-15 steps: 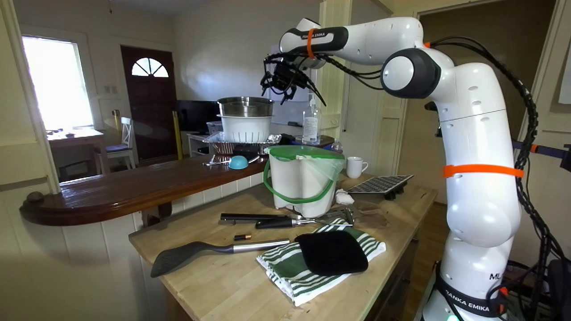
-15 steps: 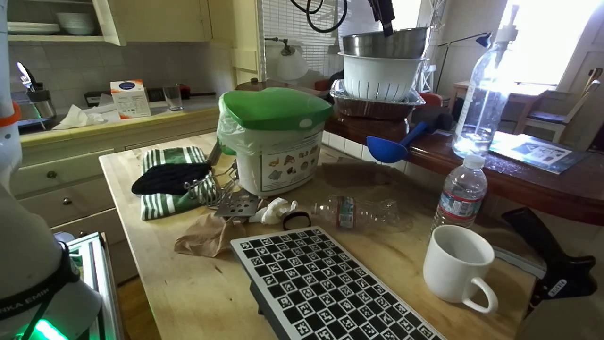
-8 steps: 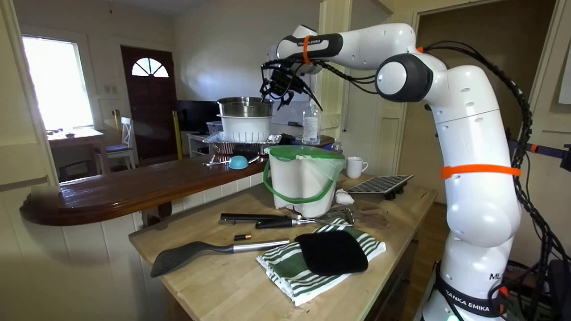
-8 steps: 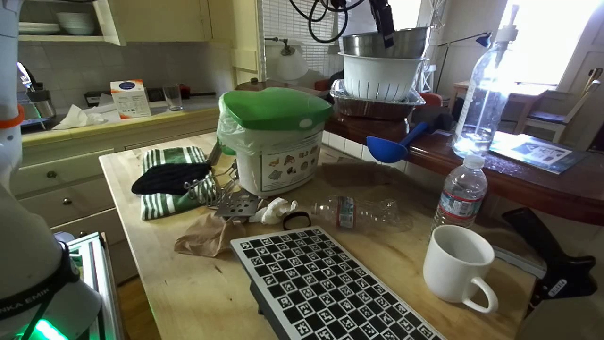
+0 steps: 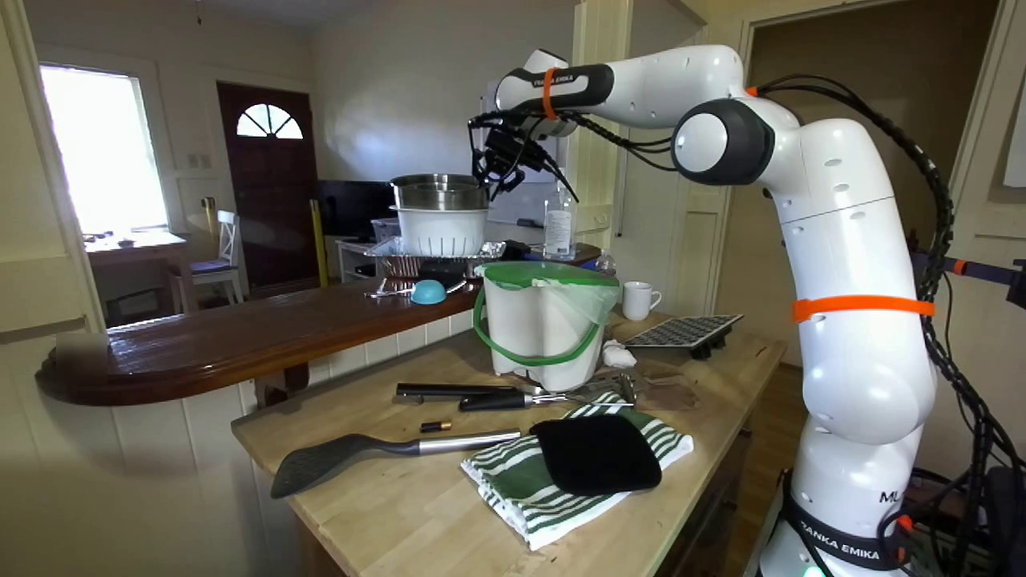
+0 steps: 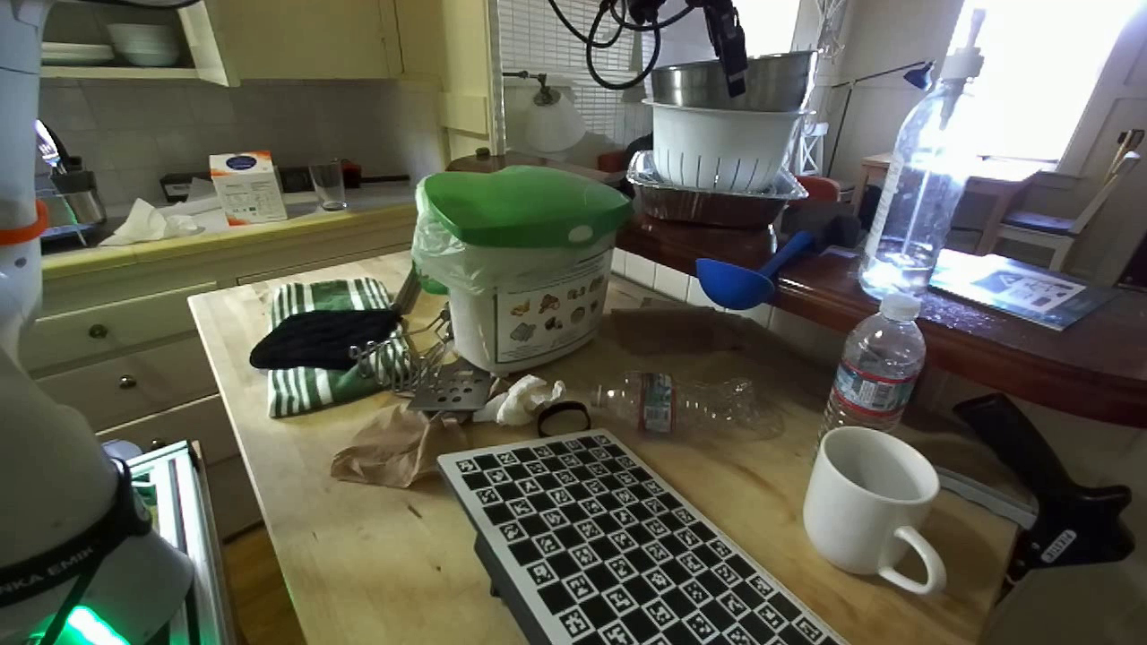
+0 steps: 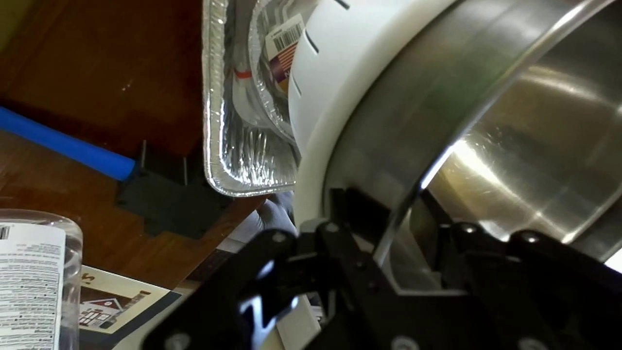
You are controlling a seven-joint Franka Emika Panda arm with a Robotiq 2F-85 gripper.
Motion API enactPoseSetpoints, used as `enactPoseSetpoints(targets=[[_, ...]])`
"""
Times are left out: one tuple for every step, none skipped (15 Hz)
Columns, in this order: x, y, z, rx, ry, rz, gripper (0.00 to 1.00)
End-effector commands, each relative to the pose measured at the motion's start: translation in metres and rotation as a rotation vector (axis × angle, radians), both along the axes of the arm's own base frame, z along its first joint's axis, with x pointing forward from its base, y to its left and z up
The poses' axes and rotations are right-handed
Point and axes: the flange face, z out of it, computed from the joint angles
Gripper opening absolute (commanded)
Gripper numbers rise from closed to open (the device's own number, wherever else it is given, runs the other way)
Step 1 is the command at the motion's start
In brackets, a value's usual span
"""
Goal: Move the silver bowl to the left
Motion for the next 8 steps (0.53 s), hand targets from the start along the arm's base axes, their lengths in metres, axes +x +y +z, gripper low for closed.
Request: enactPoseSetpoints(targets=[[-0.005, -0.002, 0.008, 0.006, 0.014, -0.039, 0.14], [-0.007, -0.002, 0.010, 0.007, 0.017, -0.038, 0.13], [-0.009, -0.002, 0.012, 0.007, 0.020, -0.042, 0.07], [-0.012, -0.002, 0.015, 0.009, 0.025, -0.046, 0.00], [-0.014, -0.003, 0.016, 0.011, 0.034, -0.055, 0.00], [-0.015, -0.004, 0.018, 0.014, 0.041, -0.058, 0.04], [-0.016, -0.004, 0.020, 0.017, 0.036, -0.064, 0.03], [-0.017, -0.004, 0.024, 0.030, 0.037, -0.072, 0.03]])
